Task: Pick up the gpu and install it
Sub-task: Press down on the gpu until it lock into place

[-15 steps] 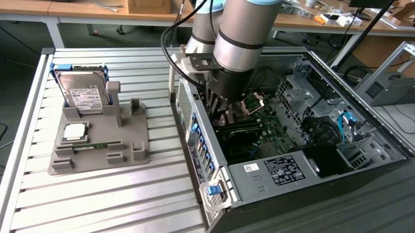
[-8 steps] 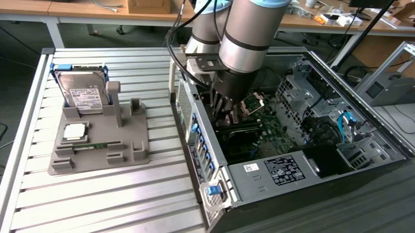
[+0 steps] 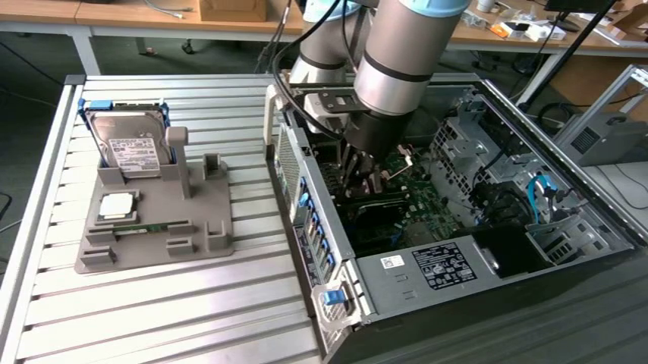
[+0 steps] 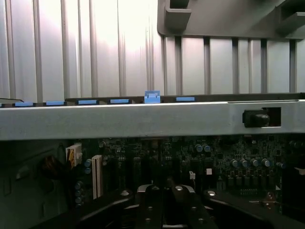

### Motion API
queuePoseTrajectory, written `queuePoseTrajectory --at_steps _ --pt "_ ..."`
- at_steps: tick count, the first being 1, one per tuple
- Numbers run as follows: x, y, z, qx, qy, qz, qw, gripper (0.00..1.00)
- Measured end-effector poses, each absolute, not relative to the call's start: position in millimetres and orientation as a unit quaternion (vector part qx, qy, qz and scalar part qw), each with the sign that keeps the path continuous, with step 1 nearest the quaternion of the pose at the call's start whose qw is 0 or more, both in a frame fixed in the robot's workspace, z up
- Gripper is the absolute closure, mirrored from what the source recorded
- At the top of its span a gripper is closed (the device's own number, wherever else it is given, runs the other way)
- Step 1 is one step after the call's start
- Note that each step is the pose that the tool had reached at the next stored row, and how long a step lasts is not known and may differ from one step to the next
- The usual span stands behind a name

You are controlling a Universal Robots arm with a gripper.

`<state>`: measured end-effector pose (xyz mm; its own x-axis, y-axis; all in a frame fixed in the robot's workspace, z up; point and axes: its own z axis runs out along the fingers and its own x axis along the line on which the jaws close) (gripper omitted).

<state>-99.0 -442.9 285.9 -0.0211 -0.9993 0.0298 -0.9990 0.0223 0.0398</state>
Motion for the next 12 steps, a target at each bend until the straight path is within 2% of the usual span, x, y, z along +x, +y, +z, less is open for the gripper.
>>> queuePoseTrajectory --at_steps 12 --pt "-81.6 -443.2 278.2 0.7 -0.714 -0.007 0.028 0.89"
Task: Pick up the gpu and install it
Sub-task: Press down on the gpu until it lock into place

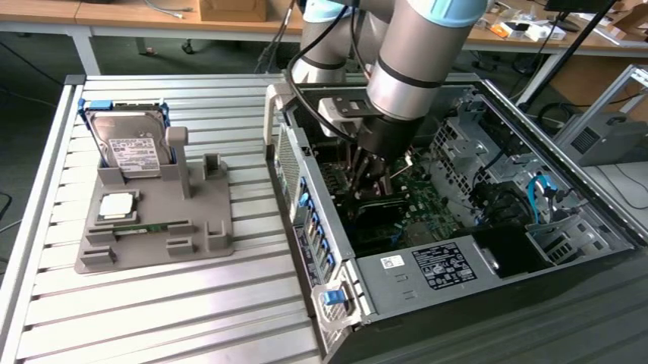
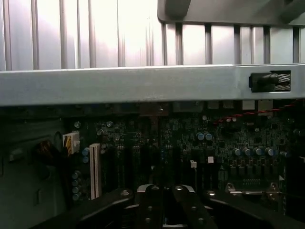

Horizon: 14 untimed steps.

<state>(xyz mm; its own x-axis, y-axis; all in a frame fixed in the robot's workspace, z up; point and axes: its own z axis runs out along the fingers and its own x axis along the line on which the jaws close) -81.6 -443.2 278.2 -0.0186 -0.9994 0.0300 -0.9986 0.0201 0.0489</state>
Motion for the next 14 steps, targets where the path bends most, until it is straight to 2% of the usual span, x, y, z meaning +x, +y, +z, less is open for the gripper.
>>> queuePoseTrajectory --at_steps 14 --pt "-87.4 -445.5 268.5 0.7 -0.713 -0.007 0.028 0.89"
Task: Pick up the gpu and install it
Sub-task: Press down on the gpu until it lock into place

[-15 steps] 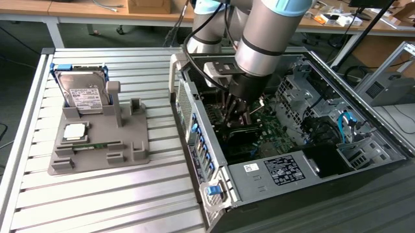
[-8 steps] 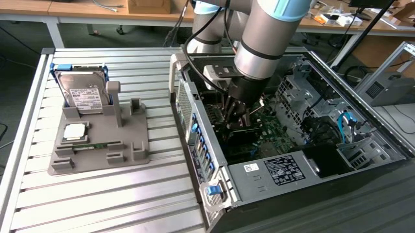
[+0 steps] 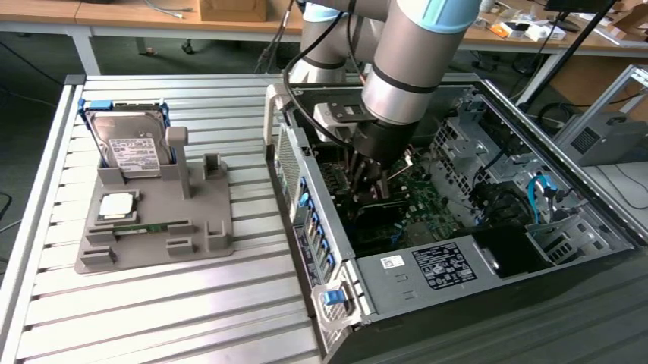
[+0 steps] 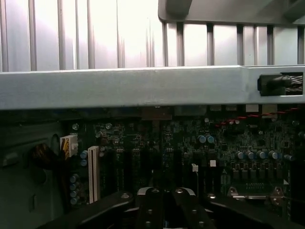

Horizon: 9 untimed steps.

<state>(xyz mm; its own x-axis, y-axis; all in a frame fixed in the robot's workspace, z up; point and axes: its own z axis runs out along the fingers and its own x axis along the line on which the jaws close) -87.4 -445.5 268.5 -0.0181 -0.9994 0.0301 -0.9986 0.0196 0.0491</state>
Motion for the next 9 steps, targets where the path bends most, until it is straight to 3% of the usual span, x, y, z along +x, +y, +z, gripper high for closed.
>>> queuePoseTrajectory --at_steps 9 --pt "-91.9 -448.9 268.3 0.702 -0.712 -0.007 0.028 0.89"
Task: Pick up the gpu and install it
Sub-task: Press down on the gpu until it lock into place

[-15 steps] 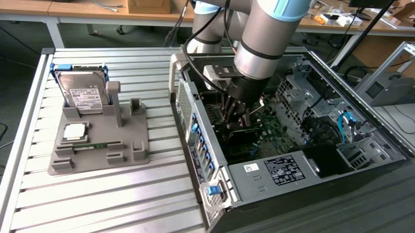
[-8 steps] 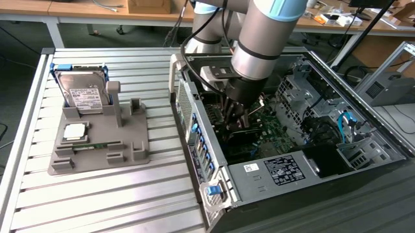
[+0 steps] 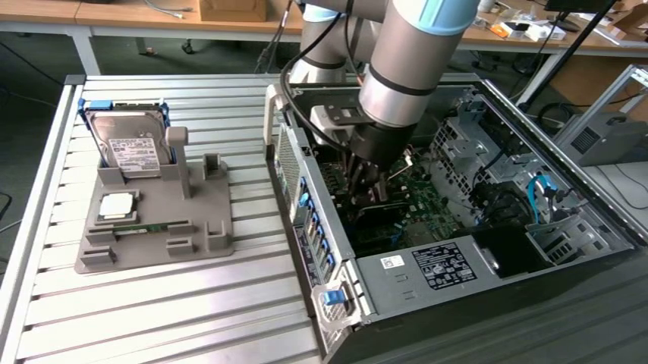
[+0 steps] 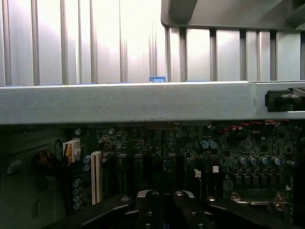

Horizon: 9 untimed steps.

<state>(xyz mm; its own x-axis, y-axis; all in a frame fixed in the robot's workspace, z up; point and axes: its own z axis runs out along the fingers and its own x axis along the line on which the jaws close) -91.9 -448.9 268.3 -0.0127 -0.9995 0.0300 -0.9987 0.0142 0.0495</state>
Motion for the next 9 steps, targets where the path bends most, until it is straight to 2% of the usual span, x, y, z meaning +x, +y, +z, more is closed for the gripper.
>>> queuePoseTrajectory --at_steps 9 --pt "-92.7 -451.6 268.5 0.704 -0.71 -0.007 0.028 0.89"
